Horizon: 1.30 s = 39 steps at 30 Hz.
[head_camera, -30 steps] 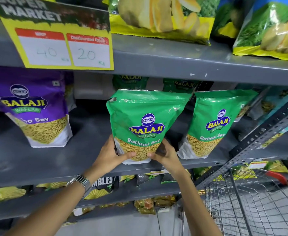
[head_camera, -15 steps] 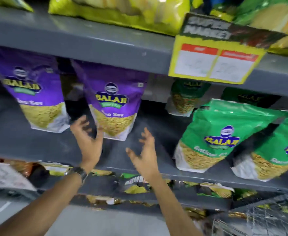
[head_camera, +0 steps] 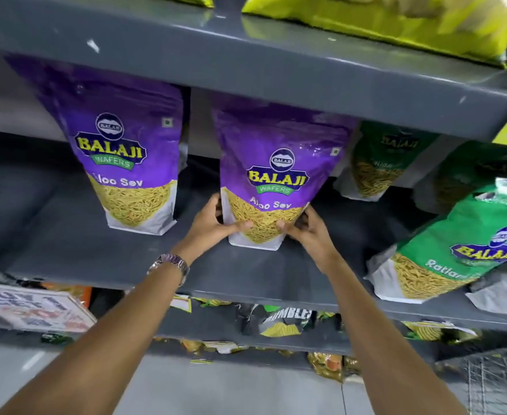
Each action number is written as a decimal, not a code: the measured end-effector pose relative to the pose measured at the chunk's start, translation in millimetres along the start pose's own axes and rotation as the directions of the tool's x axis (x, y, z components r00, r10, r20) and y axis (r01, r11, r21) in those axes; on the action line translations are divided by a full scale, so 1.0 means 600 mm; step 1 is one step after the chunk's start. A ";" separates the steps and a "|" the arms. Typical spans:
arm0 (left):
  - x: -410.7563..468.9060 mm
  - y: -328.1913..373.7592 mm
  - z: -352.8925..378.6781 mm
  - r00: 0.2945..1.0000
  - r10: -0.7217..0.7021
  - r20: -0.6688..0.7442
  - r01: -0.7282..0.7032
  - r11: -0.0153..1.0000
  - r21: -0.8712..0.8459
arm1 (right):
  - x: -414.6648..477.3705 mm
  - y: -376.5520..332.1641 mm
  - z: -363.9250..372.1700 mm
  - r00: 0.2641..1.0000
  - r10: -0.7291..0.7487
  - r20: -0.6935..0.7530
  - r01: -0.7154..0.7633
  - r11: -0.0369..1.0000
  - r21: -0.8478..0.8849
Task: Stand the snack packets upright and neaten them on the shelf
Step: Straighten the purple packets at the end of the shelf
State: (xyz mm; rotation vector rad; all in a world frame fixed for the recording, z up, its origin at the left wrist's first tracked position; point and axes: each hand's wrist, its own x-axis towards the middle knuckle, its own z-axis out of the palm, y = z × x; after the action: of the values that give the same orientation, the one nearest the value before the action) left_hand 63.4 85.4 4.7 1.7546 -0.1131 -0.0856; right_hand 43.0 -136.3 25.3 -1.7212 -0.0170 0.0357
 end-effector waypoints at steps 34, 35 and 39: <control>-0.131 -0.006 0.013 0.998 0.048 -0.031 -0.047 0.998 0.040 | -0.140 0.015 0.014 0.999 -0.033 -0.007 0.033 0.997 0.065; -0.133 -0.007 0.013 0.998 0.054 -0.020 -0.054 0.998 0.028 | -0.143 0.015 0.018 0.999 -0.033 -0.022 0.035 0.995 0.095; -0.149 -0.019 -0.004 0.993 0.079 -0.084 -0.086 0.993 -0.078 | -0.198 0.036 0.073 0.871 0.001 -0.491 0.167 0.940 0.298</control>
State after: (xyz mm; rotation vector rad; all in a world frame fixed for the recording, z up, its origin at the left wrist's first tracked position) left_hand -24.7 100.7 -6.5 1.6675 -0.1213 0.0406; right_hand -77.4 -99.9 -1.0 -1.3468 0.2741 -0.4410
